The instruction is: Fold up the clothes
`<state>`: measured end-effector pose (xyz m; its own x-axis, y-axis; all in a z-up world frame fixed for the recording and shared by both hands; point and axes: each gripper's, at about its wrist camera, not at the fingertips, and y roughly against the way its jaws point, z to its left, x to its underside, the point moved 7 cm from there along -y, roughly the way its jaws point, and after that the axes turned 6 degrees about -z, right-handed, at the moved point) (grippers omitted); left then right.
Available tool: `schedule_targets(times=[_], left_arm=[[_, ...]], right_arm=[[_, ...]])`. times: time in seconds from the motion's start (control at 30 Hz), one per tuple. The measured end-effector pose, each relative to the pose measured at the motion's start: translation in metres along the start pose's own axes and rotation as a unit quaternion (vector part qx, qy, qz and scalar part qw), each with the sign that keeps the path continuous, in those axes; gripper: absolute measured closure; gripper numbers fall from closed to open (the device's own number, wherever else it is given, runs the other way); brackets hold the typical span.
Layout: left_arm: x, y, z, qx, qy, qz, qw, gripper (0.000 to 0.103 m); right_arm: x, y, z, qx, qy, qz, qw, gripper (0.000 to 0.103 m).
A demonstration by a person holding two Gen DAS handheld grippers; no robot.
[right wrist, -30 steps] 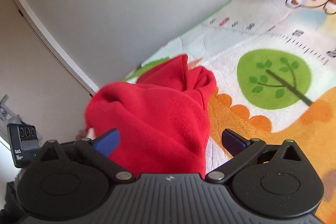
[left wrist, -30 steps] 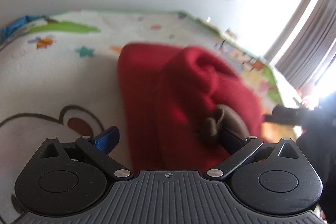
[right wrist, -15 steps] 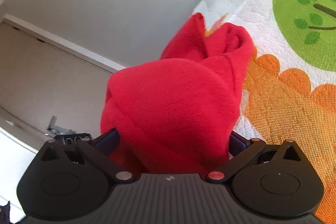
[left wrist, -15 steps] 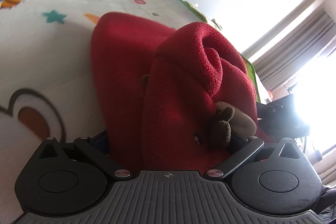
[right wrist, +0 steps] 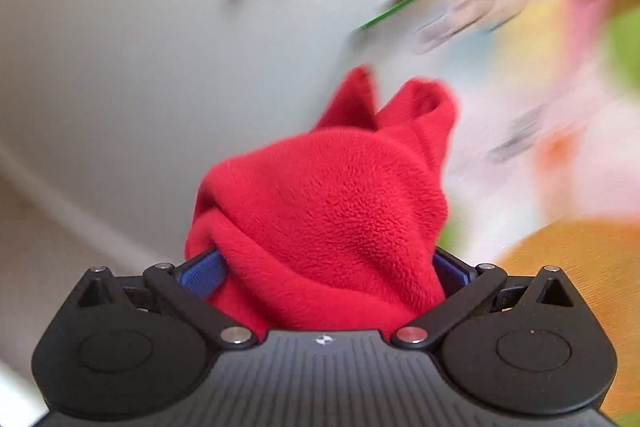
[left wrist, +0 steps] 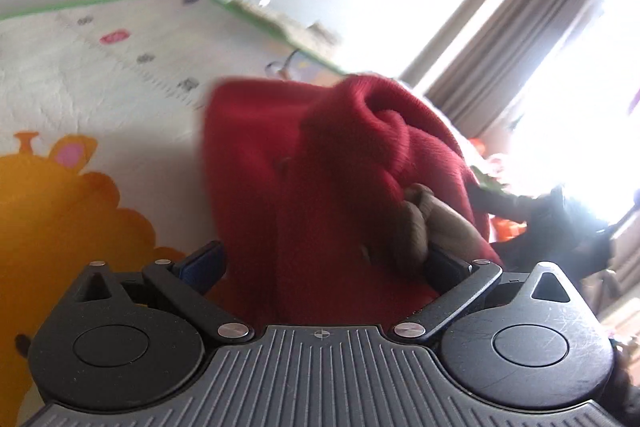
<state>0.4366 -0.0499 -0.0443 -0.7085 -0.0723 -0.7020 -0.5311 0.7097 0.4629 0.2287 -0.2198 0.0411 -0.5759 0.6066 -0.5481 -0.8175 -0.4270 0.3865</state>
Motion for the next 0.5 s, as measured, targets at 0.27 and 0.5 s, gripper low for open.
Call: schedule_targets(times=[0.27, 0.5], left_arm=[[0.029, 0.029, 0.000, -0.058, -0.045, -0.002, 0.9973, 0.000], [0.075, 0.137, 0.004, -0.128, -0.024, -0.002, 0.9914, 0.000]], right_arm=[[-0.007, 0.007, -0.036, 0.036, 0.002, -0.016, 0.999, 0.000], [0.028, 0.013, -0.022, 0.053, 0.062, -0.011, 0.997, 0.000]])
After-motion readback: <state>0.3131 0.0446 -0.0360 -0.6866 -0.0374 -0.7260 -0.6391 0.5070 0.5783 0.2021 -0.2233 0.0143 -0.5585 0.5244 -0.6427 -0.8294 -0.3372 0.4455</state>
